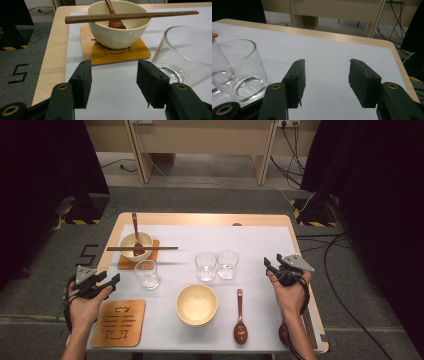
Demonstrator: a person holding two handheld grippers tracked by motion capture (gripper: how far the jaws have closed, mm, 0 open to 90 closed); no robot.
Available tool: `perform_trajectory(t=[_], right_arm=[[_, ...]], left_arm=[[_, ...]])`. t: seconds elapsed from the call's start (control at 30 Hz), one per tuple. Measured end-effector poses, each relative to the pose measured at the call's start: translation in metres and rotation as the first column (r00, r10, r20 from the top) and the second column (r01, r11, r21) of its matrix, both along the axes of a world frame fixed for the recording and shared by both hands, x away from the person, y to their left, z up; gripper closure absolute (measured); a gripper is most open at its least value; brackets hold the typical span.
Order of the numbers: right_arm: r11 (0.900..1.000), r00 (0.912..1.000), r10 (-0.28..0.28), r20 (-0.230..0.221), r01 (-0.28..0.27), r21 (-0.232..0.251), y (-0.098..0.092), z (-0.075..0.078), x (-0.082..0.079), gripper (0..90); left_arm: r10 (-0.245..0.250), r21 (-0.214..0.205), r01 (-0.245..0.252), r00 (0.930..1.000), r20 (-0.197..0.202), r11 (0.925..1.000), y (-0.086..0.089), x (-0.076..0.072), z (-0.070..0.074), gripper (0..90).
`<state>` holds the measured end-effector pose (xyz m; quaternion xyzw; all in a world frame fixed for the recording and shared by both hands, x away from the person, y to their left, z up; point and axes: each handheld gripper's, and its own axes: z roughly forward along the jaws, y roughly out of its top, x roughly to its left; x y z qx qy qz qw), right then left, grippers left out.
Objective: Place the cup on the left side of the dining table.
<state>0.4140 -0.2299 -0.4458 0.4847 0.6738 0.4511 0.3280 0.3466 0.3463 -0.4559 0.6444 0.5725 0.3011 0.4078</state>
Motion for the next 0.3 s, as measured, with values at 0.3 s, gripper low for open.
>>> perform_trajectory(t=[0.3], right_arm=[[0.9999, 1.0000, -0.006, 0.000, 0.006, 0.009, -0.0030, 0.0031, -0.0003, 47.8]], left_arm=[[0.001, -0.029, -0.001, 0.9999, 0.013, 0.9996, 0.0006, -0.0020, -0.0050, 45.9]])
